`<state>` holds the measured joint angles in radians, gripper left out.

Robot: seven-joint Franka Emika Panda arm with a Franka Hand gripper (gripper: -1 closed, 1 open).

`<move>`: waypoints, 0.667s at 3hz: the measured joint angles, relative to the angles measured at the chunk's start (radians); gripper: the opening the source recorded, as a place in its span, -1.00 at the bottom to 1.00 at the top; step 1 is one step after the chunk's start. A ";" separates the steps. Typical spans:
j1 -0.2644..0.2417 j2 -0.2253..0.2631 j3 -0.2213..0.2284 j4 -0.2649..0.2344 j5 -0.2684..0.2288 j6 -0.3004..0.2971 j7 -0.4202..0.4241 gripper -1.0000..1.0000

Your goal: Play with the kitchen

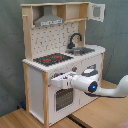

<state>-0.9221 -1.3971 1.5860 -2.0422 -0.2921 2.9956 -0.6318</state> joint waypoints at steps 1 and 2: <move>-0.037 0.024 0.023 0.046 0.005 -0.010 0.000 1.00; -0.036 0.024 0.023 0.042 0.005 -0.011 0.000 -1.00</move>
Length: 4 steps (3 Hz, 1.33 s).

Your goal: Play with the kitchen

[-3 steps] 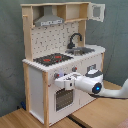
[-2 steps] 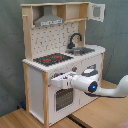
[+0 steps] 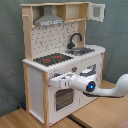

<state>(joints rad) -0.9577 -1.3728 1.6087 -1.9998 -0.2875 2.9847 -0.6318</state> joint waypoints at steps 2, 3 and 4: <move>0.009 0.006 0.000 -0.020 0.009 -0.016 0.199 -1.00; 0.009 0.006 0.000 -0.020 0.011 -0.013 0.304 -1.00; 0.009 0.006 0.000 -0.020 0.014 -0.011 0.419 -1.00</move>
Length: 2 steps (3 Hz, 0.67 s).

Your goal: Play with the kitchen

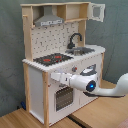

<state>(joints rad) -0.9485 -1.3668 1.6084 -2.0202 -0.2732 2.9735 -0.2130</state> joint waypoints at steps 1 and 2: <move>0.000 0.000 0.000 0.000 0.000 0.004 0.104 -1.00; 0.000 0.000 -0.001 -0.002 0.000 0.011 0.205 -1.00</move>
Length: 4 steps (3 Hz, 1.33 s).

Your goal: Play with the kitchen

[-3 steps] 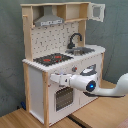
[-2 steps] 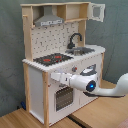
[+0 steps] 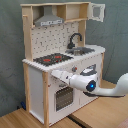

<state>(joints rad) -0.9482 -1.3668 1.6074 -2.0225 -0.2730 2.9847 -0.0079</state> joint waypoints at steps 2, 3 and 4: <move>0.001 0.000 -0.002 -0.003 0.000 0.012 0.225 -1.00; 0.001 0.000 -0.002 -0.003 0.000 0.016 0.338 -1.00; 0.001 0.000 -0.003 -0.004 0.000 0.019 0.444 -1.00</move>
<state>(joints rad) -0.9469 -1.3668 1.6043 -2.0264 -0.2730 3.0033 0.4361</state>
